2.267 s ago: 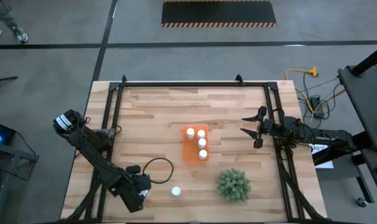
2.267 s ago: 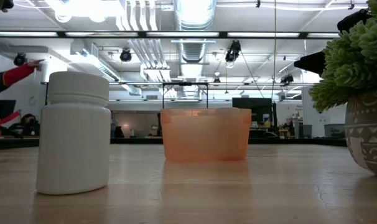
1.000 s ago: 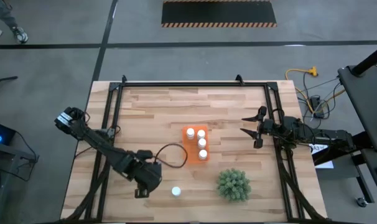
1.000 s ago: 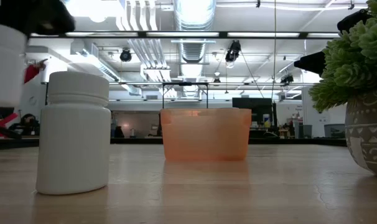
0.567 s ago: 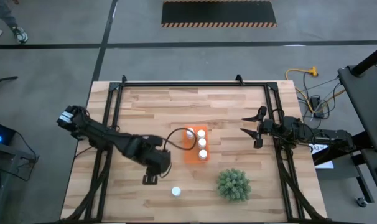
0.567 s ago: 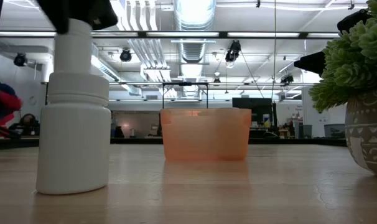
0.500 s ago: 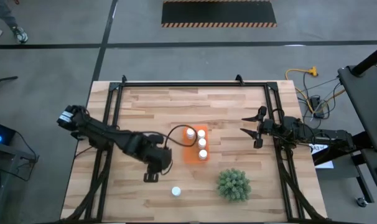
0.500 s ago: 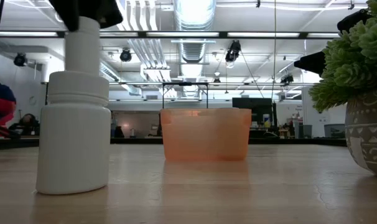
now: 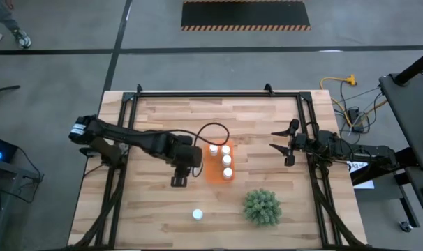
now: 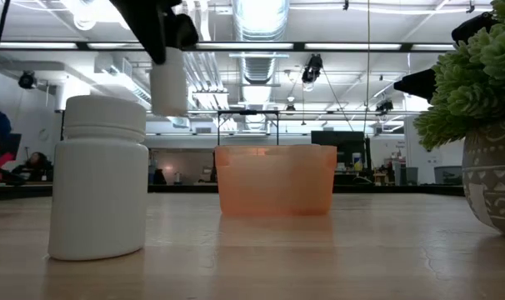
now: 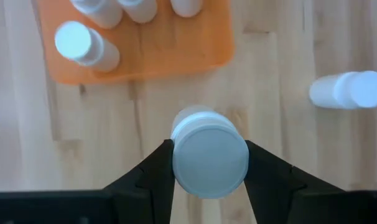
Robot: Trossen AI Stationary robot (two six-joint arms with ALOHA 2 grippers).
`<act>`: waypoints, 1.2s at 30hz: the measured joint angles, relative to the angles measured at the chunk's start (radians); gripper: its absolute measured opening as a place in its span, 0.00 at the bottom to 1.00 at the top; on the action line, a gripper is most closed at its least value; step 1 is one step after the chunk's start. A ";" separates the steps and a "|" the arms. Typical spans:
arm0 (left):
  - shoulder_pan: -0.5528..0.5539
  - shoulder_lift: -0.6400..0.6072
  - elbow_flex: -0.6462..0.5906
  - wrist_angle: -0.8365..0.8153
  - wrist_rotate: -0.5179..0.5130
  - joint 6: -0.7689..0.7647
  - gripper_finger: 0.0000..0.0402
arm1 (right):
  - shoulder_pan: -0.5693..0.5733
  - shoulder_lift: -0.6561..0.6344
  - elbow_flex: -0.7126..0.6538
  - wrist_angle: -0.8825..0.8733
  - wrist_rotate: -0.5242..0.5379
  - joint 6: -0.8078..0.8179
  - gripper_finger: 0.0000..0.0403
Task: Pick and place pill bottles into a basket
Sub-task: Put the white pill bottle into the orange bin
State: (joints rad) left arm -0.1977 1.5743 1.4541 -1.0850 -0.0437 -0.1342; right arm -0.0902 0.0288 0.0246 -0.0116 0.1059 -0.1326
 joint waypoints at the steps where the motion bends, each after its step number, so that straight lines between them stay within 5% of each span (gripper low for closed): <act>1: 0.007 0.013 0.010 0.002 0.000 0.014 0.35 | 0.000 0.000 0.000 0.000 0.000 0.001 0.51; 20: 0.068 0.355 0.398 -0.033 0.001 0.280 0.35 | 0.000 0.000 0.000 0.000 0.000 0.001 0.51; 36: 0.127 0.402 0.384 -0.019 0.001 0.301 0.35 | 0.000 0.000 0.000 0.000 0.000 0.000 0.51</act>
State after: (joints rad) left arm -0.0711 1.9762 1.8385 -1.1038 -0.0425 0.1672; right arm -0.0899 0.0284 0.0246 -0.0119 0.1057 -0.1329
